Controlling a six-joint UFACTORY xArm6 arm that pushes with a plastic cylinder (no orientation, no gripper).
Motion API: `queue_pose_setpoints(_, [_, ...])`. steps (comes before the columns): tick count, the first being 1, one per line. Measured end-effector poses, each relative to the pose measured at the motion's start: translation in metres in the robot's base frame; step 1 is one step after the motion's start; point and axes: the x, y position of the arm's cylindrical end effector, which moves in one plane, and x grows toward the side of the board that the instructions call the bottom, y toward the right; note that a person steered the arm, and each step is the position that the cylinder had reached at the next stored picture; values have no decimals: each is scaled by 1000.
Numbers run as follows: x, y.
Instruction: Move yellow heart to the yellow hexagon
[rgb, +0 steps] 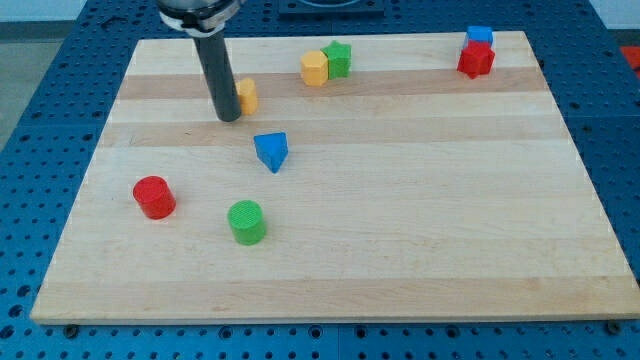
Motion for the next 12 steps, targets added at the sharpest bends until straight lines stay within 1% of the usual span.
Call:
queue_pose_setpoints(1, [0, 0])
queue_pose_setpoints(2, [-14, 39])
queue_pose_setpoints(4, [-12, 37])
queue_pose_setpoints(5, [11, -9])
queue_pose_setpoints(6, [21, -43])
queue_pose_setpoints(7, [19, -43])
queue_pose_setpoints(8, [-23, -10])
queue_pose_setpoints(9, [-23, -10])
queue_pose_setpoints(10, [-31, 44])
queue_pose_setpoints(11, [-31, 44])
queue_pose_setpoints(12, [-58, 52])
